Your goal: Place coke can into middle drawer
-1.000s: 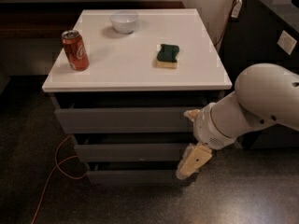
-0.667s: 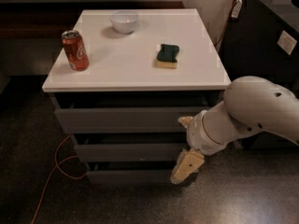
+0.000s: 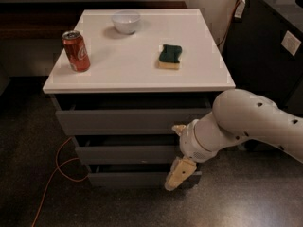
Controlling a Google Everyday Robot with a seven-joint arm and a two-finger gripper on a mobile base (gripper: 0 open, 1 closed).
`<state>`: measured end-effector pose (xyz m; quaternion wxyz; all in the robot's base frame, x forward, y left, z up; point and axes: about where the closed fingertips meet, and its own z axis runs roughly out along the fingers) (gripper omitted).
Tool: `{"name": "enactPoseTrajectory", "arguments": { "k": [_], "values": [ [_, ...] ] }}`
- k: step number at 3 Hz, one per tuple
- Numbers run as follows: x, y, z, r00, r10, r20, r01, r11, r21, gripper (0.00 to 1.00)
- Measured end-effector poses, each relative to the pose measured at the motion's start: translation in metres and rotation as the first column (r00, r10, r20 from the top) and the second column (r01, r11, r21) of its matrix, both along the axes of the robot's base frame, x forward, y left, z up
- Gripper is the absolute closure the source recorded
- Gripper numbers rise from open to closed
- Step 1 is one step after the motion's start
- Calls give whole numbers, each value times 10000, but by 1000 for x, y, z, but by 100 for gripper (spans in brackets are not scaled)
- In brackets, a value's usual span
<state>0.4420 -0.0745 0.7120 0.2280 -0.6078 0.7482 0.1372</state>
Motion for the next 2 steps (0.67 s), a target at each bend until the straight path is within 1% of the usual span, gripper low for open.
{"name": "enactPoseTrajectory", "arguments": {
  "k": [1, 2],
  "values": [
    [1, 9, -23, 9997, -54, -243, 57, 9999, 97, 0],
    [2, 14, -37, 9992, -94, -382, 99, 9999, 128, 0]
  ]
}}
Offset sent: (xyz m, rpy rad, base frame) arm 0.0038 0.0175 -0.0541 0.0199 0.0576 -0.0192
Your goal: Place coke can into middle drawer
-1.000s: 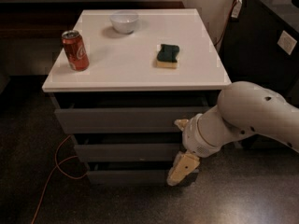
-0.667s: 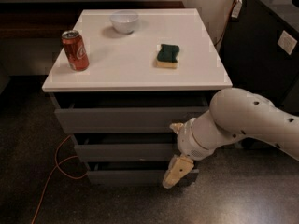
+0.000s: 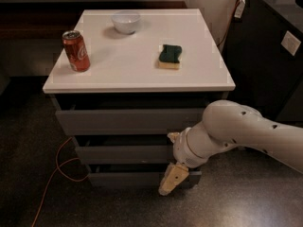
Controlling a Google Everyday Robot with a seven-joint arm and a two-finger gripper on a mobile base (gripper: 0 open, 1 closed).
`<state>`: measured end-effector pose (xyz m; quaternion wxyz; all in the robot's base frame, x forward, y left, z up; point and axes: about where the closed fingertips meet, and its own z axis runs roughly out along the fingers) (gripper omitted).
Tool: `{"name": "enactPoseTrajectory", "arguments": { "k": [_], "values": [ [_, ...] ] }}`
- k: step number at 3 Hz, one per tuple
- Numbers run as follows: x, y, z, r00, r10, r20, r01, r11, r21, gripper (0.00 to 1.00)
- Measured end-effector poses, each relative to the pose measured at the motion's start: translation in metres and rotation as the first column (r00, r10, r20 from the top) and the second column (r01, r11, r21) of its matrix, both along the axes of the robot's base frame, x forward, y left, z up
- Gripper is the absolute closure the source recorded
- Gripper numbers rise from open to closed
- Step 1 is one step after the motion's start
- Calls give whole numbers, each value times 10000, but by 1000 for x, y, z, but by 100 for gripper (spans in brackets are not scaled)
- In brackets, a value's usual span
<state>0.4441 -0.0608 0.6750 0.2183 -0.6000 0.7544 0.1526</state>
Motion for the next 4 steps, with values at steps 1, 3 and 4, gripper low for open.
{"name": "enactPoseTrajectory", "arguments": {
  "k": [1, 3, 4],
  "values": [
    [5, 5, -14, 9997, 217, 145, -213, 9995, -245, 0],
    [23, 17, -60, 9943, 1027, 283, -1008, 9929, -634, 0],
    [23, 17, -60, 9943, 1027, 283, -1008, 9929, -634, 0]
  ]
}}
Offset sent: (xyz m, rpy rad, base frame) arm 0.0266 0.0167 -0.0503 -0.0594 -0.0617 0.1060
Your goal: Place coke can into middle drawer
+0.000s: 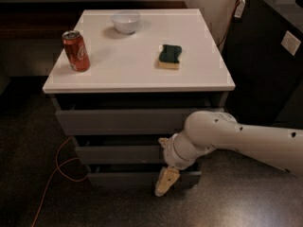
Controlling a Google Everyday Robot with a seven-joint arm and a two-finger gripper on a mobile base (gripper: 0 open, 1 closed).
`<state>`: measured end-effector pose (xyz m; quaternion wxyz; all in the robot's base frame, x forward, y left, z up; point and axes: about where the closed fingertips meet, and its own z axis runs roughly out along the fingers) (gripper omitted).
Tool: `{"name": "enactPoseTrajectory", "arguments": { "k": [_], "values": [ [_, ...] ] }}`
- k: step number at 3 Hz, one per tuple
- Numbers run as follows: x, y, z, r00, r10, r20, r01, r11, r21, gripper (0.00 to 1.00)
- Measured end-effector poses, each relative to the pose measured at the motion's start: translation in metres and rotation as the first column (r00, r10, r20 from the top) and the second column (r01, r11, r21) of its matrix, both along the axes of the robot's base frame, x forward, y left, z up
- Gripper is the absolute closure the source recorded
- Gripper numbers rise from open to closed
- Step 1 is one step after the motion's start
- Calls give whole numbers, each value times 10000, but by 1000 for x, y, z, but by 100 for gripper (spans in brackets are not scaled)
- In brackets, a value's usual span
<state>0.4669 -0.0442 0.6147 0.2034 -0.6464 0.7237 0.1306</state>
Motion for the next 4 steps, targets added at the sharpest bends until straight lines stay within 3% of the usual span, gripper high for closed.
{"name": "enactPoseTrajectory", "arguments": {
  "k": [4],
  "values": [
    [58, -3, -89, 10000, 76, -43, -81, 9909, -1345, 0]
  ]
}}
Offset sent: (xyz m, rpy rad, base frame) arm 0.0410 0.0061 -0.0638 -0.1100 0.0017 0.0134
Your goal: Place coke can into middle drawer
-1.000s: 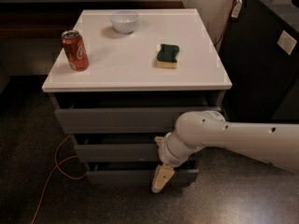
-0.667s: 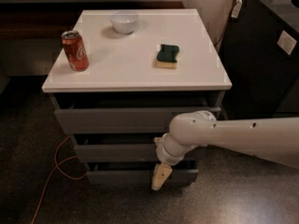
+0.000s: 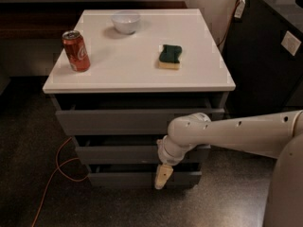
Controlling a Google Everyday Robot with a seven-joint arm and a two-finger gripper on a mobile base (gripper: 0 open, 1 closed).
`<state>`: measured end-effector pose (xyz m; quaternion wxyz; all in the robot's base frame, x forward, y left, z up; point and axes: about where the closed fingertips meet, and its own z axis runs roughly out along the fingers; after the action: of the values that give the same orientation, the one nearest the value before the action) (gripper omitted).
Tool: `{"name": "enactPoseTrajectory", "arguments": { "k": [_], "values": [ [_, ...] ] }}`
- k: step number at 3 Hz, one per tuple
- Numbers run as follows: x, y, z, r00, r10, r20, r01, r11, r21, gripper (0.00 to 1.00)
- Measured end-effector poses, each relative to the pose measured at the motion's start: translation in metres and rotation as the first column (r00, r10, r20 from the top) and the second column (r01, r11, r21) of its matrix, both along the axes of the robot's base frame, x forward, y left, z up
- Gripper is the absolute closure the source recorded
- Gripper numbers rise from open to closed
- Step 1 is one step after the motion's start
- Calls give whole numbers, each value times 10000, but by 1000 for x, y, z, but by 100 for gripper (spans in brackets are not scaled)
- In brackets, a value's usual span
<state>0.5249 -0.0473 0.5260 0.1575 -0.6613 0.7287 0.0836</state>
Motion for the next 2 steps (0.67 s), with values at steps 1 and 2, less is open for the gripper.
{"name": "enactPoseTrajectory", "arguments": {
  "k": [1, 2],
  "values": [
    [11, -5, -22, 9999, -56, -86, 55, 9999, -158, 0],
    [25, -10, -50, 9998, -122, -149, 117, 9993, -354, 0]
  ]
}}
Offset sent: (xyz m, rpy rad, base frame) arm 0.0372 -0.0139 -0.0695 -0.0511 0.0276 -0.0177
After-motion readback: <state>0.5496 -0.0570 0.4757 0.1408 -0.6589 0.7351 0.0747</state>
